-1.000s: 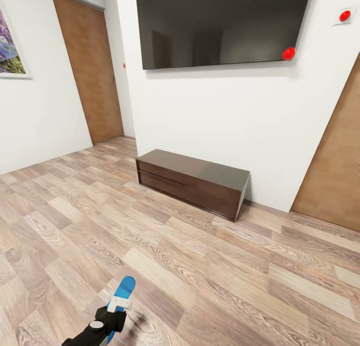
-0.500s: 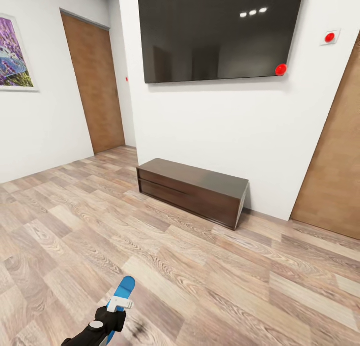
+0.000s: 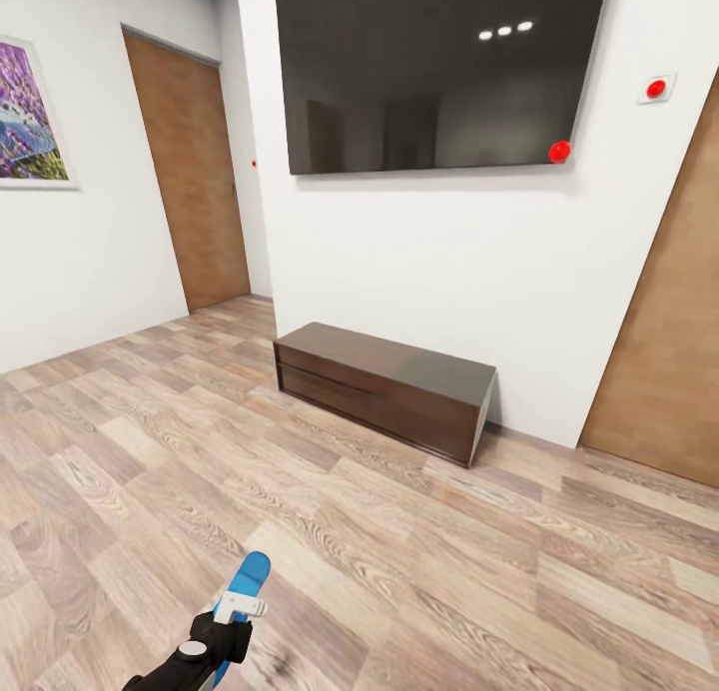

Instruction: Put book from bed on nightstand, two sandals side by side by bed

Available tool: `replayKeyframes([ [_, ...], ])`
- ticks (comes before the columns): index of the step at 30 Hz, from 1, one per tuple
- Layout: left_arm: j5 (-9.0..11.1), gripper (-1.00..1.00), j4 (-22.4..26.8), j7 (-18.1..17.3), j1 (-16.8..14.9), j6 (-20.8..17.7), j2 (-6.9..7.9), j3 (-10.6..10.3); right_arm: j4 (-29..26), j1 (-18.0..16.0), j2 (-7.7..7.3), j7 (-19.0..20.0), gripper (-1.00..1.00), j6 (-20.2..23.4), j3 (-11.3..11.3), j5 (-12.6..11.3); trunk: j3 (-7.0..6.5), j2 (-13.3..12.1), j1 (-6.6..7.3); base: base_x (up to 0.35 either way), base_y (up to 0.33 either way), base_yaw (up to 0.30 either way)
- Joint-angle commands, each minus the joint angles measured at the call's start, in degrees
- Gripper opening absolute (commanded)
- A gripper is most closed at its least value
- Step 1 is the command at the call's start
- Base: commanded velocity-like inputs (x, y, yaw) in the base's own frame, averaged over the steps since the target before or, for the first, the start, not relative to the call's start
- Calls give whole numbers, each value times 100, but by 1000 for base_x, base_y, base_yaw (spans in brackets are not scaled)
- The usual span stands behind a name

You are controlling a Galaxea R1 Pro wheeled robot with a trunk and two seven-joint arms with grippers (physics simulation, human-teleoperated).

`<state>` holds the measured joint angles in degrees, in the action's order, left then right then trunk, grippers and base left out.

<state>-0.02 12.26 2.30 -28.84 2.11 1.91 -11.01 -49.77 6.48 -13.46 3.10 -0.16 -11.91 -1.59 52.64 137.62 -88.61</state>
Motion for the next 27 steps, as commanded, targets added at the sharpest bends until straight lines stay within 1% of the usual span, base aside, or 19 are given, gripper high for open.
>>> replayKeyframes([
  [1,-8,-100,-5,25,-4,18,2,-41,-6,2,2,32,100,0,-13,-17,-14,-40,23,0,0,0],
  [23,19,-100,-5,25,40,28,10,-34,49,3,2,32,100,-2,-5,-17,-409,-922,507,0,0,0],
  [25,41,-100,-5,25,47,39,10,-33,56,3,2,32,100,-2,-5,-17,-445,-1002,550,0,0,0],
  [27,121,-100,-5,25,62,76,11,-33,64,2,2,32,100,-2,-4,-17,-481,-1082,594,0,0,0],
])
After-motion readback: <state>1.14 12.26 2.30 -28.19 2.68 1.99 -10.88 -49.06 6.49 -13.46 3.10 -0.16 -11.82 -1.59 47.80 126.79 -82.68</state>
